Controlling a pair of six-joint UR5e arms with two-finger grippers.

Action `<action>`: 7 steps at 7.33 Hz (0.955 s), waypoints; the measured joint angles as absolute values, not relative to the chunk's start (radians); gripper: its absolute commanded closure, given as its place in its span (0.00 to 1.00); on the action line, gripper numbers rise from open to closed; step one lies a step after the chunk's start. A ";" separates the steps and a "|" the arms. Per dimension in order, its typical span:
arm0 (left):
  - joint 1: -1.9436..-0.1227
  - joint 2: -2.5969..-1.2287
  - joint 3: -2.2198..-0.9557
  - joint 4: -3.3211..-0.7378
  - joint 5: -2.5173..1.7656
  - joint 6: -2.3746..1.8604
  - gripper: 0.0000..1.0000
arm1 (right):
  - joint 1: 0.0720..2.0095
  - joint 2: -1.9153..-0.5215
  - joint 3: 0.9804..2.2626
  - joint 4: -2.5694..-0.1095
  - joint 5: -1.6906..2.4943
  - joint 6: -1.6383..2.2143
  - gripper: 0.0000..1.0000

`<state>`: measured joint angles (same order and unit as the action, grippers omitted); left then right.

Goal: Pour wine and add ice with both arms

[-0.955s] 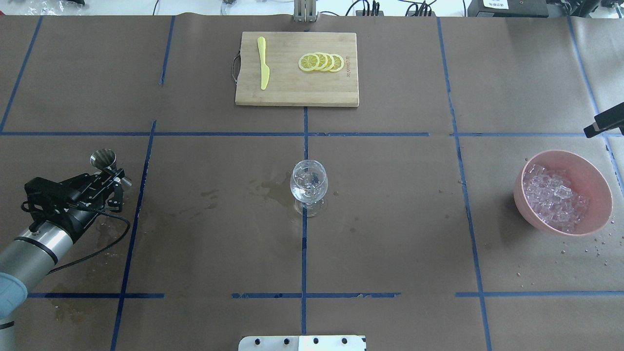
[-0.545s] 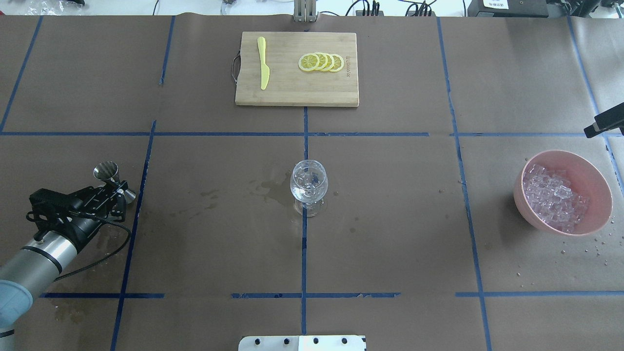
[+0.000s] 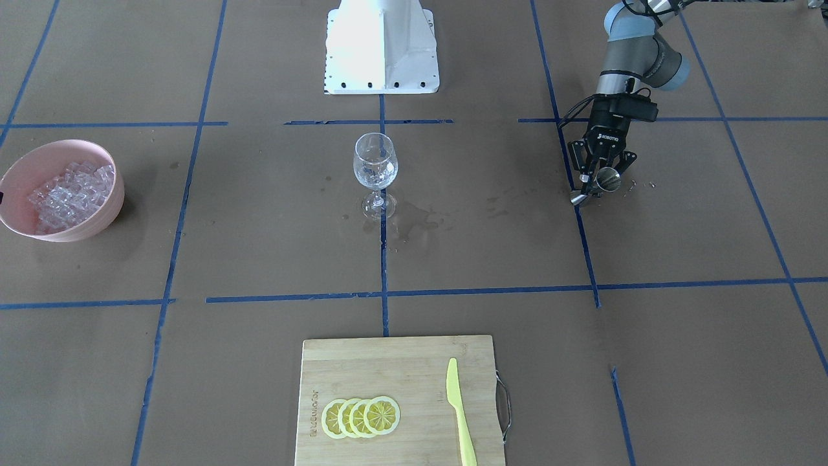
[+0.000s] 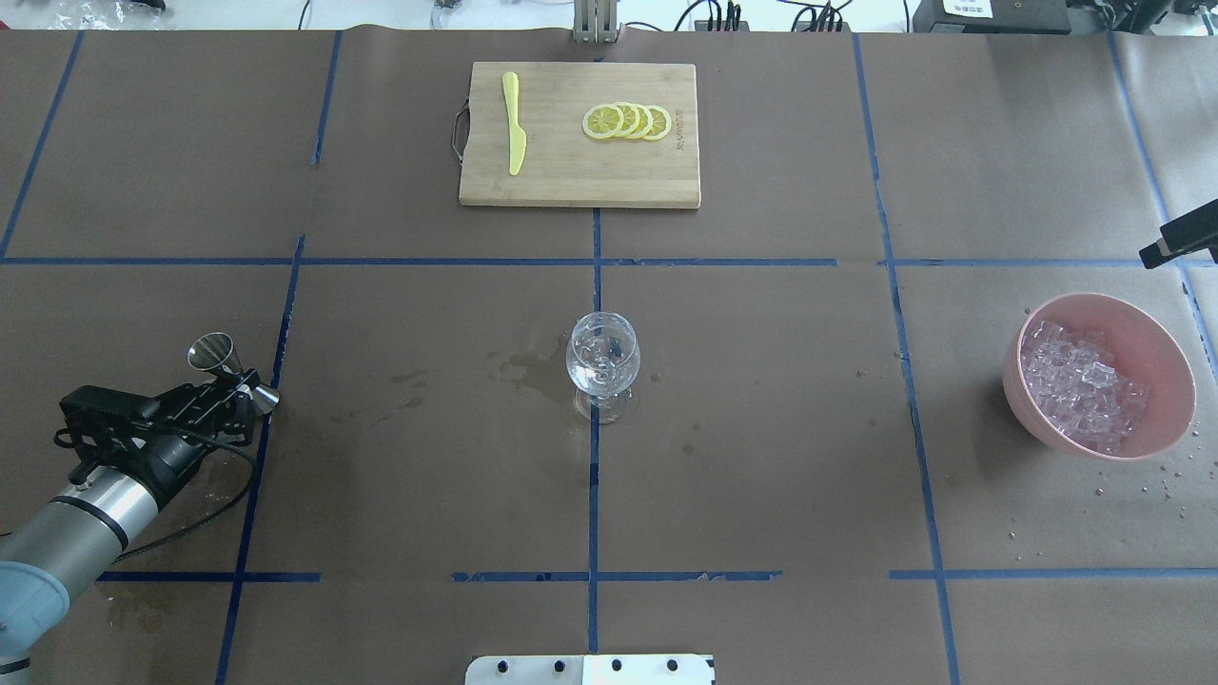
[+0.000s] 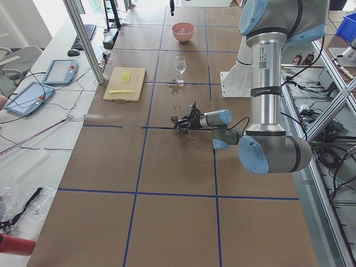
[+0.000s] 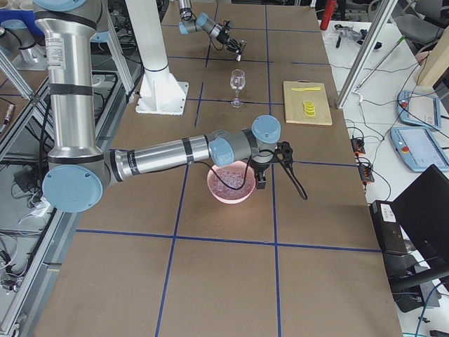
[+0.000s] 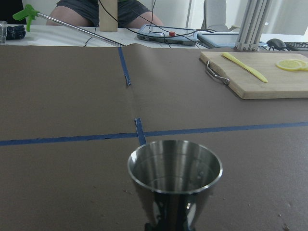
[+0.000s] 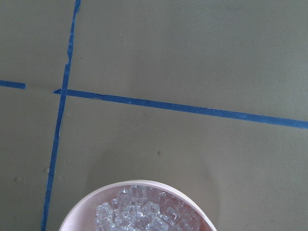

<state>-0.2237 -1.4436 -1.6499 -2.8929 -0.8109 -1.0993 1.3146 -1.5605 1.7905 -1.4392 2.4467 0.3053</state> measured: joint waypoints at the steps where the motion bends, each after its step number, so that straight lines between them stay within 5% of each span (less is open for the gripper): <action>1: -0.224 -1.441 -1.652 -2.893 -0.805 -1.099 1.00 | 1.315 -1.560 1.790 -1.440 2.447 0.305 0.00; 7: -0.203 -1.422 -1.659 -2.891 -0.748 -1.085 1.00 | 1.314 -1.560 1.789 -1.440 2.447 0.305 0.00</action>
<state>-0.2027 -1.4218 -1.6586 -2.8914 -0.7484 -1.0851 1.3137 -1.5601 1.7894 -1.4395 2.4468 0.3046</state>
